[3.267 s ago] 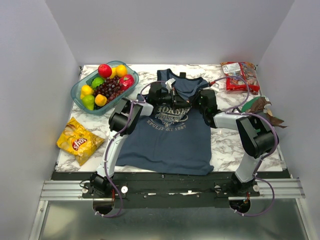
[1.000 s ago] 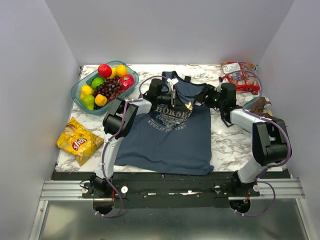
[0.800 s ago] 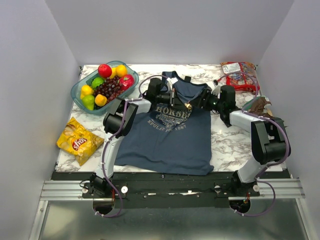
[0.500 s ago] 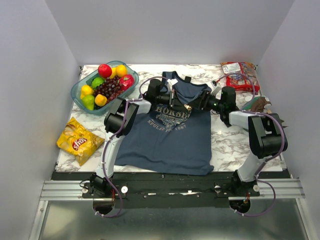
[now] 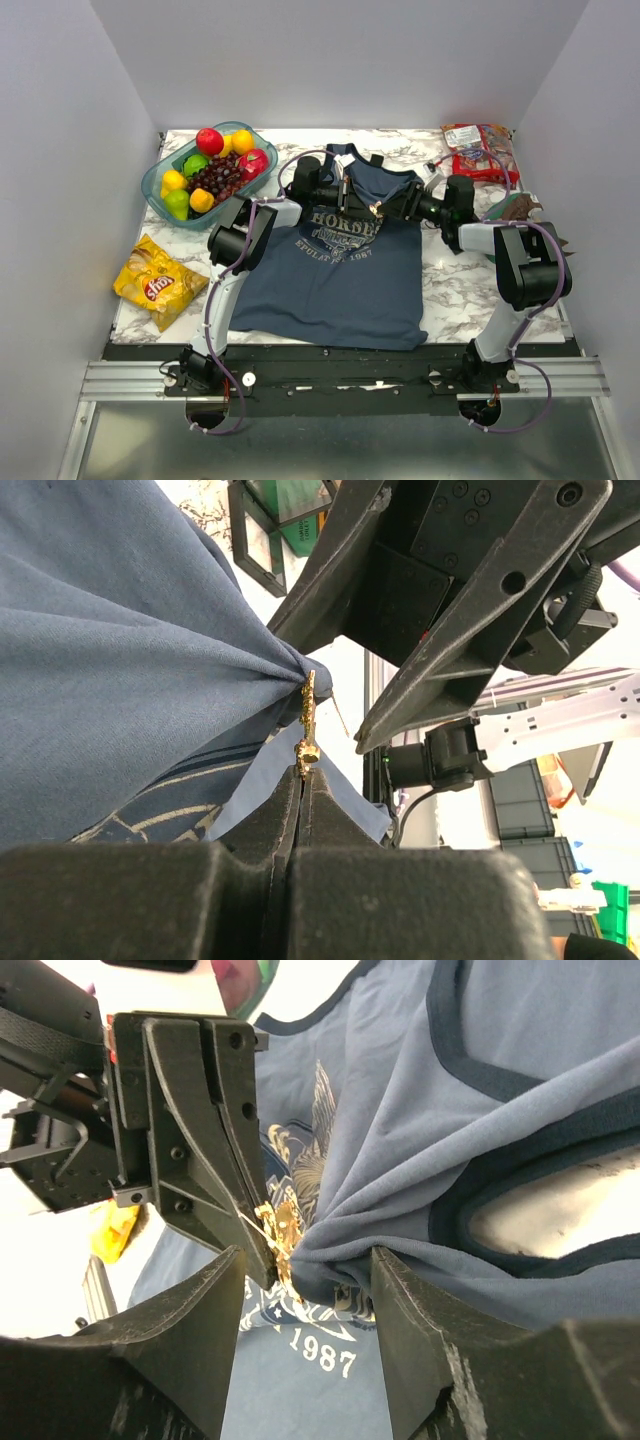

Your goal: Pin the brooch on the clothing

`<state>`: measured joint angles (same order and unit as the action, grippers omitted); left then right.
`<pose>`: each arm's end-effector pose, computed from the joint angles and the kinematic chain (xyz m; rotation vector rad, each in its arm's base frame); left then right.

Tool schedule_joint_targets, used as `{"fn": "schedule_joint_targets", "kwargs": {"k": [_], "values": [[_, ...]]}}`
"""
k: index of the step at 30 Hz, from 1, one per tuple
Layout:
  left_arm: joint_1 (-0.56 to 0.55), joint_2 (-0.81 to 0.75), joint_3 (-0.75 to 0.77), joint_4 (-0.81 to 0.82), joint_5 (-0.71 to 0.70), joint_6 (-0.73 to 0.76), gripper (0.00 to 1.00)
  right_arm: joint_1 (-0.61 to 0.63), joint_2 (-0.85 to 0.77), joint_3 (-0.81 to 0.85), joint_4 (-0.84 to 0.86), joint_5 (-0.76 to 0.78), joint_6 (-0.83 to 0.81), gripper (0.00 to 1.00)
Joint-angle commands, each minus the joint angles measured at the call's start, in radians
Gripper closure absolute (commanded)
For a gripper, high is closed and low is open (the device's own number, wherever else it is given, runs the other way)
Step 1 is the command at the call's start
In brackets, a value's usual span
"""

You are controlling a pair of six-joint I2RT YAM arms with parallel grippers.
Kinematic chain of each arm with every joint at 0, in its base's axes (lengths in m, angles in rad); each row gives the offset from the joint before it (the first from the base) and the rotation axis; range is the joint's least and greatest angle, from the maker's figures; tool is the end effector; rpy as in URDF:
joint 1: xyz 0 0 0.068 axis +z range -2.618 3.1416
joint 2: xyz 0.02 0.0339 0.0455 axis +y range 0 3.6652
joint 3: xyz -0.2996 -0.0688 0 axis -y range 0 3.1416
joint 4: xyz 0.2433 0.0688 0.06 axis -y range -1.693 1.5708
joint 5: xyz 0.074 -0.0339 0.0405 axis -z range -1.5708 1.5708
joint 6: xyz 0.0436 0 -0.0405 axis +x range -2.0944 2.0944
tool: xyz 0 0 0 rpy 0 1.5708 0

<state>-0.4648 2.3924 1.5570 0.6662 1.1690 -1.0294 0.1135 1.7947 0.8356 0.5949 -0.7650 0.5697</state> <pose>0.4619 -0.2765 0.1620 0.4830 2.0930 -1.9857 0.3681 0.0723 0.2033 -0.0851 2.0103 1.1825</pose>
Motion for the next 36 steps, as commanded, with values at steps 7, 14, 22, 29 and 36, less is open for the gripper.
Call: {"fn": "schedule_joint_targets", "kwargs": {"k": [7,14,22,29,36], "values": [[0.002,0.008,-0.002,0.044,0.040,-0.012,1.00,-0.023,0.037,-0.004,0.112,-0.060,0.061,0.42],[0.002,0.004,-0.005,0.042,0.041,-0.005,1.00,-0.026,0.055,0.005,0.132,-0.066,0.082,0.45],[0.002,-0.002,-0.009,0.039,0.040,-0.001,1.00,-0.028,0.071,0.005,0.151,-0.077,0.101,0.48],[0.002,-0.007,-0.014,0.035,0.040,0.005,1.00,-0.037,0.074,0.007,0.175,-0.069,0.136,0.45],[0.002,-0.018,-0.014,0.009,0.037,0.031,1.00,-0.040,0.088,0.010,0.175,-0.048,0.163,0.44]]}}
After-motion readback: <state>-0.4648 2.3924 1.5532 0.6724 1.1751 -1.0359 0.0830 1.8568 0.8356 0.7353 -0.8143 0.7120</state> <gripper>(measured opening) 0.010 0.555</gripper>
